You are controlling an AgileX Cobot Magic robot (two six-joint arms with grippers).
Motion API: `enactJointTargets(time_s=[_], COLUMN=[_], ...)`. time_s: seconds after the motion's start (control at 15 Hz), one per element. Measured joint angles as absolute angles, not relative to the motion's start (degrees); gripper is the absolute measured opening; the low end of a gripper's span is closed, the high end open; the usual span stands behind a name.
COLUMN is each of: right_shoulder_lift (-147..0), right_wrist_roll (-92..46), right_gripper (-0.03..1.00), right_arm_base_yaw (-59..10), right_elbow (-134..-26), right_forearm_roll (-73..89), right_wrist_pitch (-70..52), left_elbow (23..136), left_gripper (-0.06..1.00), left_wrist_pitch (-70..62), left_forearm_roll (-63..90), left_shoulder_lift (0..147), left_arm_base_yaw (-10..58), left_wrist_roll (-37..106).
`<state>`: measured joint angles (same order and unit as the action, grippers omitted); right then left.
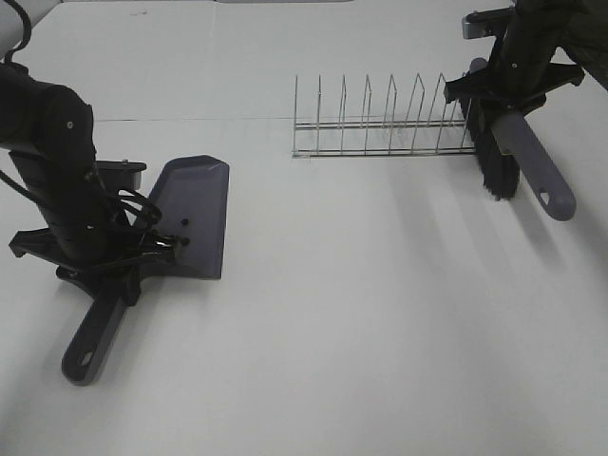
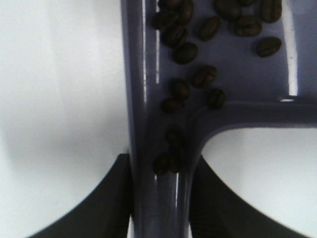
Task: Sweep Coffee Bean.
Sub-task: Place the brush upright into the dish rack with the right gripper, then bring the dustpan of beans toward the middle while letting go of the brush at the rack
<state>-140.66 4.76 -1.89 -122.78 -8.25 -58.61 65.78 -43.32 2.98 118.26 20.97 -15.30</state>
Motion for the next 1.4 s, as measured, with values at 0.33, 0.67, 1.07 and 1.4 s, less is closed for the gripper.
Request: enactJointTargets(time_s=[0.33, 0.67, 1.07, 1.4], right_shoulder_lift=[-140.66, -137.28, -133.96, -133.96], right_wrist_roll=[6.93, 6.88, 5.33, 5.27], right_gripper=[0.62, 0.65, 0.65, 0.65], right_arm_base_yaw=[-0.92, -0.92, -0.92, -0.92], right_elbow=[-122.84, -122.84, -122.96, -122.96], right_forearm_roll=[-9.17, -7.79, -2.46, -2.06], right_wrist_pitch=[-60.5, -62.74, -68.98, -69.79], left_elbow=[65.78, 65.49, 64.63, 64.63], left_gripper=[0.26, 0.26, 0.26, 0.26], left_wrist_pitch=[-43.32, -43.2, -44.4, -41.6], left_forearm_roll=[2.98, 2.98, 3.67, 6.47], left_shoulder_lift=[118.26, 117.4, 115.11, 115.11], left_arm_base_yaw=[20.97, 20.97, 20.97, 20.97], left_wrist_roll=[-15.3, -15.36, -16.73, -16.73])
